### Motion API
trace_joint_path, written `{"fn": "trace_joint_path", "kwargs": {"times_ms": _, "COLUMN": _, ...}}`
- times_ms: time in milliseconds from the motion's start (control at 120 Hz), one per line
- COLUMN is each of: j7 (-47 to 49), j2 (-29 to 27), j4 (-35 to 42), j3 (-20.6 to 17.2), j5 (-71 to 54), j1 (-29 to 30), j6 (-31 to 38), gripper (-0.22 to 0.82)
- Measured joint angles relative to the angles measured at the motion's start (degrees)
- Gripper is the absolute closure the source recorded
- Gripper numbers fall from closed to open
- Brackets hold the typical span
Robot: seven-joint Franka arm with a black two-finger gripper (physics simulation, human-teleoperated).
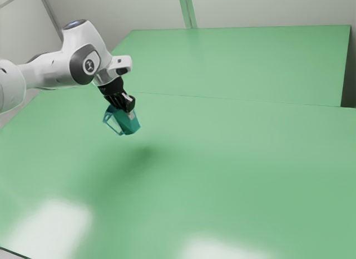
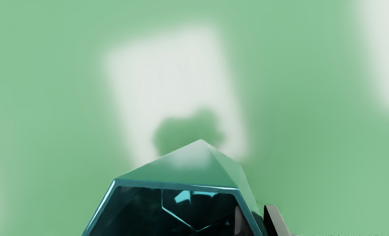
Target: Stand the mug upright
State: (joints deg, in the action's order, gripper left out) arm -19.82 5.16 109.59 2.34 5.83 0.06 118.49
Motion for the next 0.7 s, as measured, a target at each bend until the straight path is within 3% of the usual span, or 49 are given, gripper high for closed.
{"fn": "trace_joint_path", "kwargs": {"times_ms": 700, "j7": 12.07, "j2": 7.74, "j4": 4.94, "j3": -0.76, "j5": -6.41, "j1": -0.3, "j6": 6.64, "gripper": 0.77}}
